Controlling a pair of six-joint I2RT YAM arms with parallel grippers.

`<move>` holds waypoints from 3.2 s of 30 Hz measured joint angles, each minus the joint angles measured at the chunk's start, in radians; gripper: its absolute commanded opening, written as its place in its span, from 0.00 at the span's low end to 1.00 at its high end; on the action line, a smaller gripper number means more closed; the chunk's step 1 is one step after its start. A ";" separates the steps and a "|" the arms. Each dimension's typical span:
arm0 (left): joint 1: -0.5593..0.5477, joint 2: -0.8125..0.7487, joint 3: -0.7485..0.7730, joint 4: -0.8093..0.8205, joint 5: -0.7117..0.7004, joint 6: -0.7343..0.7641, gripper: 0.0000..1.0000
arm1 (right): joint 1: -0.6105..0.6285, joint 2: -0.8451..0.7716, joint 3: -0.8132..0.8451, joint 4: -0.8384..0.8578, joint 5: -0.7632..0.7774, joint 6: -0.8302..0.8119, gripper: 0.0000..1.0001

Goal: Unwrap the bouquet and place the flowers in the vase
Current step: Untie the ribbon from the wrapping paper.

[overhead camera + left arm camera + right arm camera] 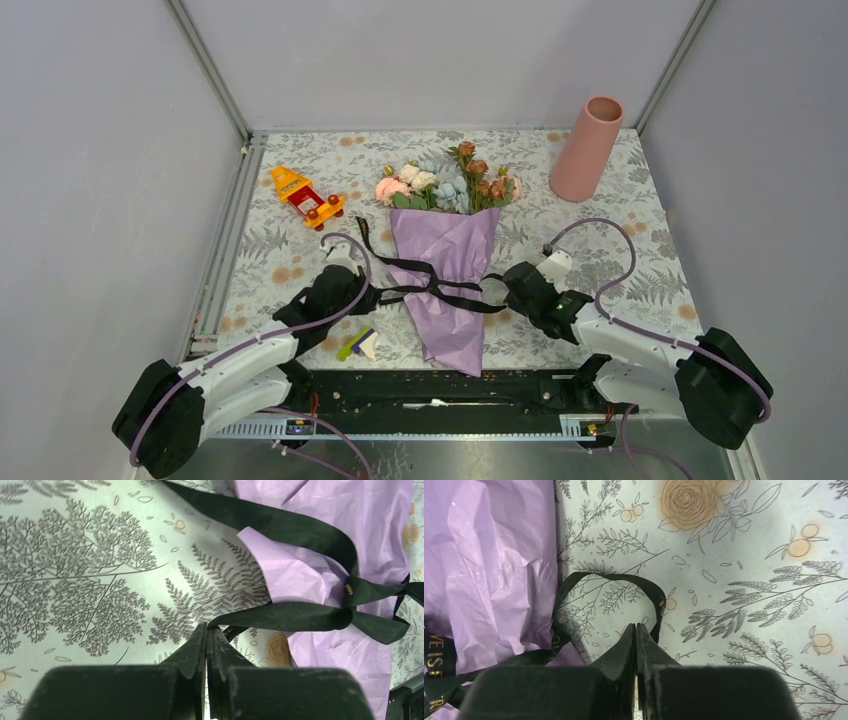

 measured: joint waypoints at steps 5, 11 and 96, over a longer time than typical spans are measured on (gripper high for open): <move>0.029 -0.001 -0.003 -0.019 0.054 -0.014 0.00 | -0.013 -0.084 -0.005 -0.025 0.009 -0.021 0.44; 0.032 -0.004 0.005 -0.035 0.121 0.024 0.38 | -0.016 -0.300 -0.005 0.037 -0.100 -0.285 0.78; 0.029 -0.063 0.103 0.018 0.012 0.115 0.00 | -0.016 0.035 0.121 0.185 0.042 -0.652 0.00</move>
